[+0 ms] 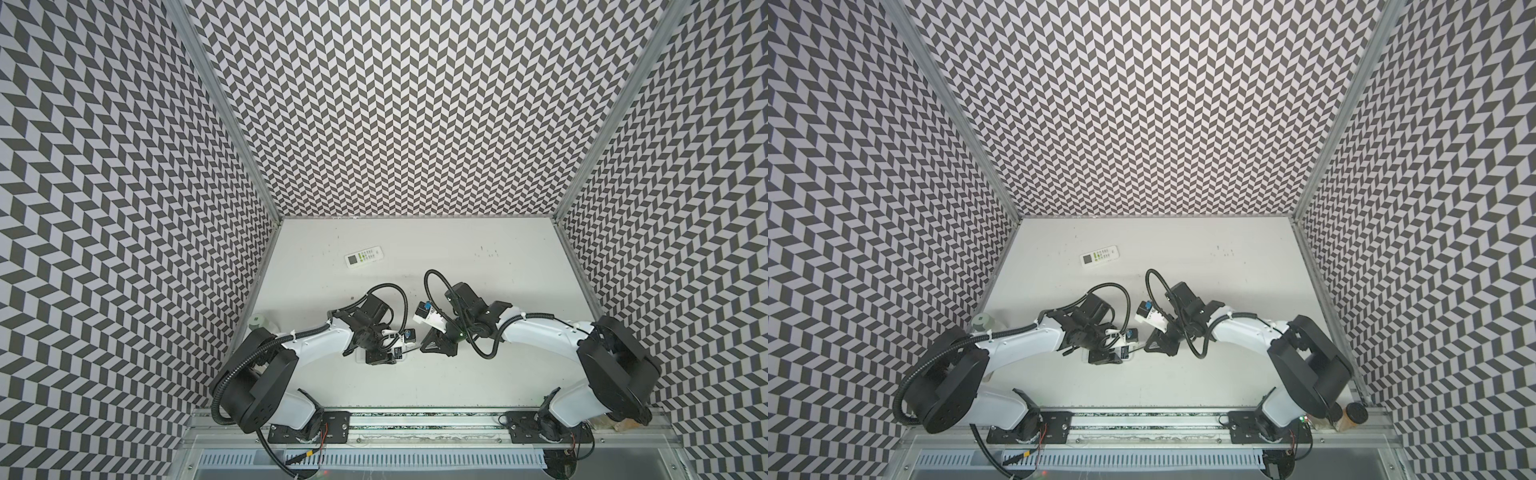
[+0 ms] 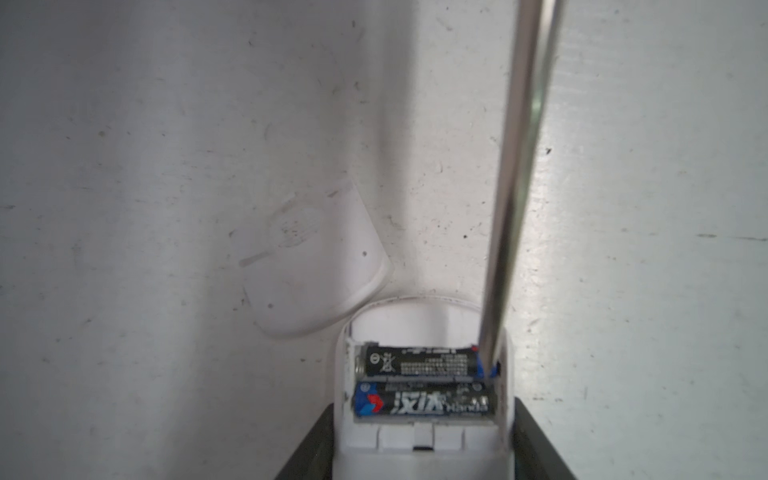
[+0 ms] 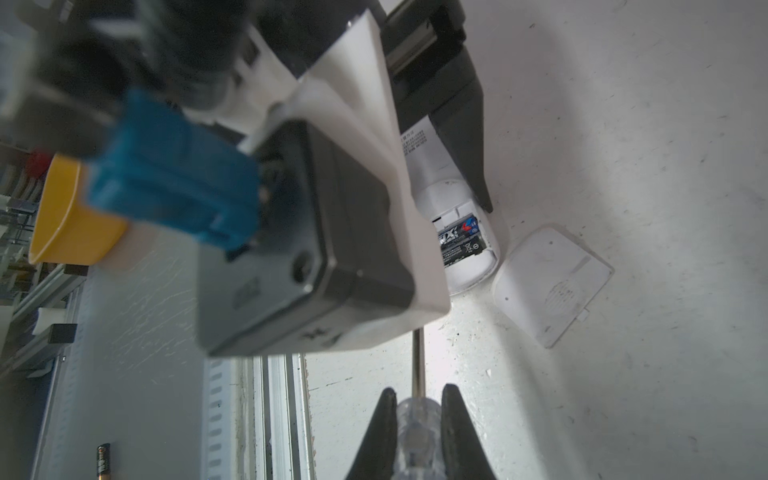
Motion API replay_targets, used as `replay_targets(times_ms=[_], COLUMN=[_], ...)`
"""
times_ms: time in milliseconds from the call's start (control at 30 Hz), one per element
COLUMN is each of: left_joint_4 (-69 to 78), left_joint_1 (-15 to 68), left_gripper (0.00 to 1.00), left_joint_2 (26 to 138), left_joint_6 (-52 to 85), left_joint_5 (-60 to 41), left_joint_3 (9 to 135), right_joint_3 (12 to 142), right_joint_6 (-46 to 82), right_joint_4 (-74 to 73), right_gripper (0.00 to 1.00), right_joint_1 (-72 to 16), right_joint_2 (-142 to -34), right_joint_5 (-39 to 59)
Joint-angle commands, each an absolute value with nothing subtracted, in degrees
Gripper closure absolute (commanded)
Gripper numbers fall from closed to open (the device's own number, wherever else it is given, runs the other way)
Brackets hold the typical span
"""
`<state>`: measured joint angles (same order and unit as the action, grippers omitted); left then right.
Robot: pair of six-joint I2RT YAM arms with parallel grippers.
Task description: Unload the batteries from the remote control
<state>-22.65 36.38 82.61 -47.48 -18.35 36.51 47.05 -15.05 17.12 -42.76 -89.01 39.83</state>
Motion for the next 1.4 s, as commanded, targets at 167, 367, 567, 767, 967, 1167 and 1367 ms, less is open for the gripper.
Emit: replay_targets(times_ms=[167, 367, 567, 767, 967, 1167, 1367], left_joint_4=[-19.2, -20.0, -20.2, -20.4, -20.4, -20.5, -20.4], left_joint_1=[36.3, 36.4, 36.4, 36.4, 36.4, 36.5, 36.6], left_gripper=[0.69, 0.69, 0.70, 0.70, 0.70, 0.70, 0.70], left_joint_2=[83.0, 83.2, 83.1, 83.0, 83.2, 83.1, 82.9], left_joint_6=[-47.4, -47.8, -47.8, -47.7, -47.8, -48.1, -48.4], left_joint_5=[-13.9, -14.8, -15.1, -15.2, -15.4, -15.5, -15.4], left_joint_3=[36.6, 36.5, 36.7, 37.0, 37.1, 37.0, 36.7], right_joint_3=[50.2, 50.5, 50.8, 50.9, 50.9, 50.8, 51.4], right_joint_6=[-16.5, -15.9, -15.1, -15.6, -16.3, -18.0, -19.4], right_joint_4=[17.4, 16.3, 14.7, 15.6, 16.9, 18.0, 19.0], right_gripper=[1.00, 1.00, 1.00, 1.00, 1.00, 1.00, 1.00], right_joint_1=[-43.7, -43.4, -42.3, -42.5, -43.0, -43.6, -44.2], right_joint_2=[-92.1, -91.8, -91.5, -92.8, -93.1, -93.2, -93.6], right_joint_5=[39.1, 39.5, 39.5, 38.1, 37.1, 38.8, 38.1])
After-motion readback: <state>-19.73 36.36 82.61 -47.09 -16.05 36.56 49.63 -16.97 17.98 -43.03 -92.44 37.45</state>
